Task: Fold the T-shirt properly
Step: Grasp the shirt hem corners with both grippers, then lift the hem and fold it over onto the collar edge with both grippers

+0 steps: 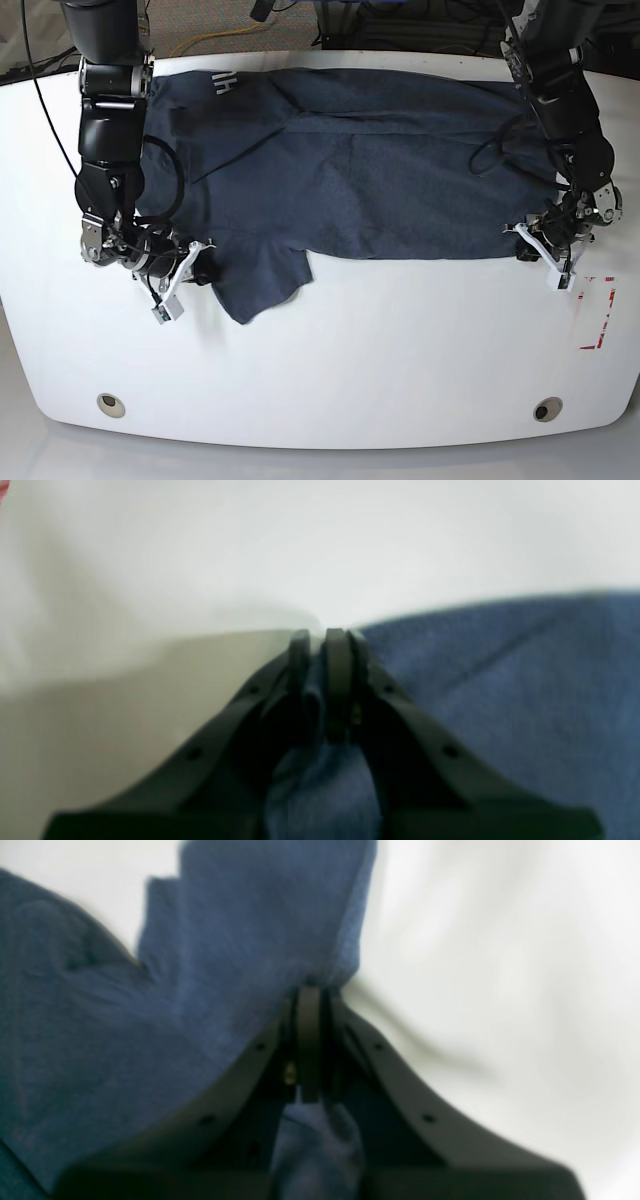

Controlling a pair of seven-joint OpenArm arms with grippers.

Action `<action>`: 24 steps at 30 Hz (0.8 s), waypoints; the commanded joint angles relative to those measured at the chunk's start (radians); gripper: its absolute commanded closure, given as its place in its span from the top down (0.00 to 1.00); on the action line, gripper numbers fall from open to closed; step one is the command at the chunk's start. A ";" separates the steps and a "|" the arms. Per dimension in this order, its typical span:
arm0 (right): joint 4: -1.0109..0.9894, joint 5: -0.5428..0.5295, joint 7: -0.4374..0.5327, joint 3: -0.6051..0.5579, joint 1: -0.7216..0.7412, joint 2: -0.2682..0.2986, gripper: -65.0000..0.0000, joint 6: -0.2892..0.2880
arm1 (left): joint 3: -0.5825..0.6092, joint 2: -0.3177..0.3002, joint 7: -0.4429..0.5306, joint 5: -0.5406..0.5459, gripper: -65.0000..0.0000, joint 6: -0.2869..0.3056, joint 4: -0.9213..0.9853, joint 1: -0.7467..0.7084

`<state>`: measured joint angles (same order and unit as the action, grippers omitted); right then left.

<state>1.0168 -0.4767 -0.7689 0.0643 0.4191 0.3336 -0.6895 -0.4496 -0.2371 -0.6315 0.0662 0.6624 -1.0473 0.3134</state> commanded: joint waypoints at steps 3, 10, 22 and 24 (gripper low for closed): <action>0.130 -0.023 -0.048 0.012 0.027 0.028 0.00 -0.009 | -0.001 -0.012 -0.052 0.021 0.05 0.012 -0.130 0.034; 0.350 -0.023 -0.151 0.021 -0.019 0.066 0.00 -0.009 | -0.007 0.014 -0.143 0.021 0.05 0.013 -0.299 0.013; 0.716 -0.034 -0.373 0.240 -0.216 0.068 0.00 -0.009 | -0.007 0.017 -0.262 0.021 0.05 0.036 -0.589 -0.162; 0.756 -0.034 -0.386 0.257 -0.259 0.068 0.00 -0.009 | -0.007 0.017 -0.262 0.021 0.05 0.036 -0.624 -0.196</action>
<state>1.7248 -0.5018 -1.1625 0.3046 0.1604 0.3866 -0.6994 -0.4522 -0.2062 -0.9020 0.0834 0.6998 -1.6241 0.1169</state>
